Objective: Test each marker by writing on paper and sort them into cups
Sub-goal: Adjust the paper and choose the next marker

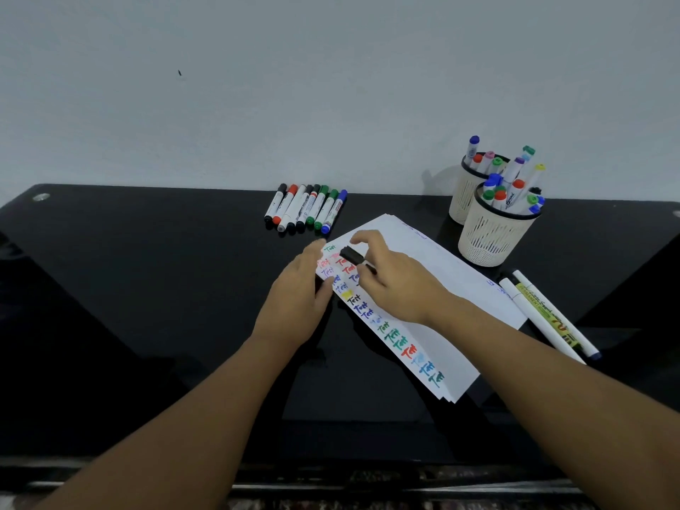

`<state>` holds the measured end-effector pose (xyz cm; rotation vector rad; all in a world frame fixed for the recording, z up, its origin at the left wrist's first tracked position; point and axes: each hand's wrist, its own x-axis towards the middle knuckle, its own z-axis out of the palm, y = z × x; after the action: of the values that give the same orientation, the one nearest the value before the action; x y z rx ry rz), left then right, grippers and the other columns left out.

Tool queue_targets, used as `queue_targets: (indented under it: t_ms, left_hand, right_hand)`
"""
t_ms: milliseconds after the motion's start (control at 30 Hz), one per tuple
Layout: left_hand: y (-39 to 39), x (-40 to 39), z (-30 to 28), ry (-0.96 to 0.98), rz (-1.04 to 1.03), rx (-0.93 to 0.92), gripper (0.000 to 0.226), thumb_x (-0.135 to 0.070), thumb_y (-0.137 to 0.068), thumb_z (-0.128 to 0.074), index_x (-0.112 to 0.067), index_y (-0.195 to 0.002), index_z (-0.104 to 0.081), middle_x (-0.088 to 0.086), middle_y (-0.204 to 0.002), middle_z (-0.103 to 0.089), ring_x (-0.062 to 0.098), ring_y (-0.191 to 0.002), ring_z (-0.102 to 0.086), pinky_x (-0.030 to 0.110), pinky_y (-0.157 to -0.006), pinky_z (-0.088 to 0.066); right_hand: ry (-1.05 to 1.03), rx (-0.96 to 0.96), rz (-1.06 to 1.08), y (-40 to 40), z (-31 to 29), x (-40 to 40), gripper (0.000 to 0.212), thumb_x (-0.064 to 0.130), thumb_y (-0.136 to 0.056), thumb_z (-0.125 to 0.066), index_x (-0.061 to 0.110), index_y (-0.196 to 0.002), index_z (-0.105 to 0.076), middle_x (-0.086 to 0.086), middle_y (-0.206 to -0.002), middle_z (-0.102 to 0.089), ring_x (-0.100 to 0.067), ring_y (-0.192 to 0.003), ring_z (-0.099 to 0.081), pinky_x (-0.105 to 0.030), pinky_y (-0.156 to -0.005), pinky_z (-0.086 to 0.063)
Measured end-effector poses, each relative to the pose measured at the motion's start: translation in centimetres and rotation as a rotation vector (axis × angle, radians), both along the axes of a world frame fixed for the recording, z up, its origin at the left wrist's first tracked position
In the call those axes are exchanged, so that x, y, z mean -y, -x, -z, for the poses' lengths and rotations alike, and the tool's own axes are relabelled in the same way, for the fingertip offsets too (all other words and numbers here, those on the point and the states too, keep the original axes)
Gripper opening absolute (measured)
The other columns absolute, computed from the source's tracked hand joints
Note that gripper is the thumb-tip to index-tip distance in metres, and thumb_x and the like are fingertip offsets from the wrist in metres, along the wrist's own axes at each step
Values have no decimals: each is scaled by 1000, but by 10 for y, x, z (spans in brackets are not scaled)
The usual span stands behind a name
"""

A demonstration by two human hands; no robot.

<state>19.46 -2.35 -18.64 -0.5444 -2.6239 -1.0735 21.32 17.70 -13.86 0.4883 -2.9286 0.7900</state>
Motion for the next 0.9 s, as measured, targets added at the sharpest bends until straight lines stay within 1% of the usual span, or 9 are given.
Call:
queue_targets:
  t_ms: [67, 133, 233, 400, 500, 633, 767, 833, 900]
  left_hand:
    - [4, -1, 4, 96, -42, -20, 53, -37, -98, -62, -18, -145, -47, 0, -130, -59, 16, -118, -52, 29, -91, -46]
    - [7, -3, 9, 121, -68, -25, 53, -44, -95, -66, -13, -137, -58, 2, -128, -60, 16, -117, -50, 32, -94, -48]
    - [10, -3, 13, 131, -75, -58, 48, -46, -91, -71, -11, -124, -69, -2, -121, -61, 14, -114, -49, 30, -92, -48]
    - [10, -2, 13, 119, -83, -67, 45, -45, -90, -72, -11, -119, -72, -5, -115, -61, 12, -110, -49, 27, -87, -45]
    - [11, -2, 13, 118, -86, -61, 45, -46, -90, -72, -12, -119, -73, -6, -115, -62, 12, -111, -49, 29, -89, -47]
    - [11, -3, 13, 120, -92, -58, 46, -46, -90, -72, -13, -121, -71, -5, -118, -60, 13, -112, -48, 29, -90, -46]
    - [12, -3, 11, 118, -80, -54, 49, -47, -91, -70, -15, -127, -68, -5, -120, -57, 12, -113, -46, 28, -90, -45]
    - [12, -2, 11, 123, -75, -59, 48, -47, -91, -70, -15, -126, -70, -6, -117, -56, 11, -111, -45, 30, -90, -47]
    - [12, -3, 11, 126, -75, -60, 48, -48, -91, -70, -15, -125, -70, -8, -115, -55, 10, -108, -44, 29, -89, -46]
  right_hand:
    - [57, 8, 9, 0, -2, -1, 44, 25, -109, -36, 37, -151, -32, 12, -76, -58, -10, -67, -56, -38, -68, -48]
    - [68, -2, 8, 1, -5, -2, 45, 24, -109, -35, 40, -150, -39, 12, -87, -63, -8, -76, -58, -37, -75, -50]
    - [81, -10, 32, 1, -5, -4, 30, 30, -109, -43, 39, -138, -44, 8, -85, -64, -12, -74, -59, -40, -74, -50]
    - [108, -41, 35, 0, -3, -6, 22, 31, -107, -50, 37, -128, -46, 13, -69, -57, -4, -60, -54, -25, -56, -38]
    - [155, -52, 64, -2, 1, -9, 25, 26, -106, -48, 39, -127, -44, 7, -79, -61, -7, -60, -52, -27, -59, -40]
    - [257, 10, 111, 0, -6, -16, 47, 15, -108, -34, 45, -145, -38, 9, -91, -58, -1, -75, -60, -23, -75, -46]
    - [315, 78, 158, 5, -18, -22, 44, 14, -108, -33, 36, -133, -61, 5, -110, -62, -9, -85, -72, -36, -92, -56]
    - [435, 109, 193, 9, -28, -28, 40, 16, -105, -41, 35, -136, -59, 7, -114, -65, -11, -91, -73, -41, -95, -57]
    - [404, 90, 193, 13, -40, -37, 48, 13, -99, -52, 36, -141, -49, 8, -116, -66, -16, -95, -72, -44, -91, -59]
